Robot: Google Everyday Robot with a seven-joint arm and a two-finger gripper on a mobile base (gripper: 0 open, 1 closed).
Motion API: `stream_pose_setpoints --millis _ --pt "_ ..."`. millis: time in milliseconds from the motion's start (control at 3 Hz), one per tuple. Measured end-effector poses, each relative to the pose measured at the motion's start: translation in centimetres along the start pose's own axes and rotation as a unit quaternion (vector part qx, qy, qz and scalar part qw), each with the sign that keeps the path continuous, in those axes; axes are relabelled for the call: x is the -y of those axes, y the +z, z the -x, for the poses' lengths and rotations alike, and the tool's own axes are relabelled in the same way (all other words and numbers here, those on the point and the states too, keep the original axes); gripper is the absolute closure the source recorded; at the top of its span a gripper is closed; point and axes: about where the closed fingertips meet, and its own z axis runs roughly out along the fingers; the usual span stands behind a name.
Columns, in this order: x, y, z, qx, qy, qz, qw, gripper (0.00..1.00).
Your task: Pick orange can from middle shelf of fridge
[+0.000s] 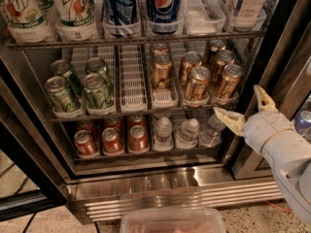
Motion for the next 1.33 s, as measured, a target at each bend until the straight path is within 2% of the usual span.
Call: stream_pose_setpoints --millis 667,1333 --pt "0.5 0.9 -1.0 -0.001 0.002 -0.031 0.9995 0.41" --pt "0.5 1.6 -1.3 0.003 0.008 -0.051 0.9987 0.44"
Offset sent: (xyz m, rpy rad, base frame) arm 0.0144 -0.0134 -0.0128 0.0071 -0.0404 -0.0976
